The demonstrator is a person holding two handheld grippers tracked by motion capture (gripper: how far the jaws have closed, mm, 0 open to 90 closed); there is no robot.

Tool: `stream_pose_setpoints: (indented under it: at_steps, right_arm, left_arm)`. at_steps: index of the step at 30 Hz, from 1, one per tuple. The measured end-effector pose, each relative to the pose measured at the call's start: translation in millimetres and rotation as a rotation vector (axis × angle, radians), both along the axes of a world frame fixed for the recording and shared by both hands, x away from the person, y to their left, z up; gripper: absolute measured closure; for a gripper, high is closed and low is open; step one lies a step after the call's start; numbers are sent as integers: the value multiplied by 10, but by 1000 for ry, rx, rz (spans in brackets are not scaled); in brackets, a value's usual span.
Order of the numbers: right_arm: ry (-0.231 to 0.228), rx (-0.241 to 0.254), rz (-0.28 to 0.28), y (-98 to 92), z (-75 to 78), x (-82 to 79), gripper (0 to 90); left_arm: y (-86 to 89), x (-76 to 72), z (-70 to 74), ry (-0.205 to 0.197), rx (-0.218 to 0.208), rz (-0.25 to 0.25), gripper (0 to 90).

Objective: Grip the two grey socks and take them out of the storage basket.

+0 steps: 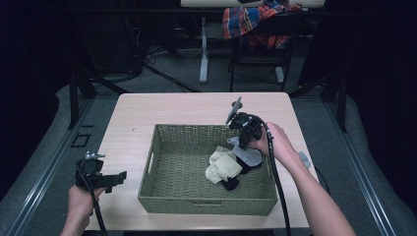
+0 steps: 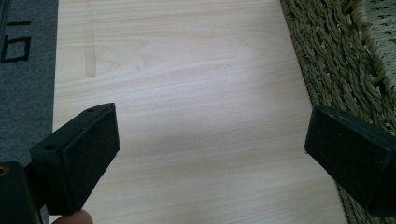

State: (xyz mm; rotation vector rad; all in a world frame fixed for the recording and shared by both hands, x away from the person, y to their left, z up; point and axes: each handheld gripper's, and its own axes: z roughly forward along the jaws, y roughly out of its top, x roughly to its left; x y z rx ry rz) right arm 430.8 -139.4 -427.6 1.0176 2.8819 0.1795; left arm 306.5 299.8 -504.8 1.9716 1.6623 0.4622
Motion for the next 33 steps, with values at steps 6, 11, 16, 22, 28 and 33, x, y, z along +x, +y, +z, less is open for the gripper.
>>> stream_pose_setpoints:
  at_steps: [6, 11, 16, 22, 28, 33]
  right_arm:
    - [-19, 31, 5, 2, 199, -40, 856]
    - [-28, 62, -1, -24, 344, -67, 856]
    - [-42, 85, -6, -85, 474, -67, 856]
    - [-58, 91, -17, -159, 650, -68, 857]
    - [-68, 92, -24, -234, 758, -74, 858]
    - [-77, 91, -62, -397, 832, -75, 858]
  left_arm:
    - [28, -19, 3, -4, -3, 5, 33]
    - [12, -9, 1, -6, -2, -1, 32]
    - [-1, -2, 1, -5, -7, -1, 32]
    - [-11, 5, 2, -5, -5, -2, 32]
    - [-10, 1, -1, -1, -8, -4, 32]
    - [3, -1, -3, -4, -8, -3, 32]
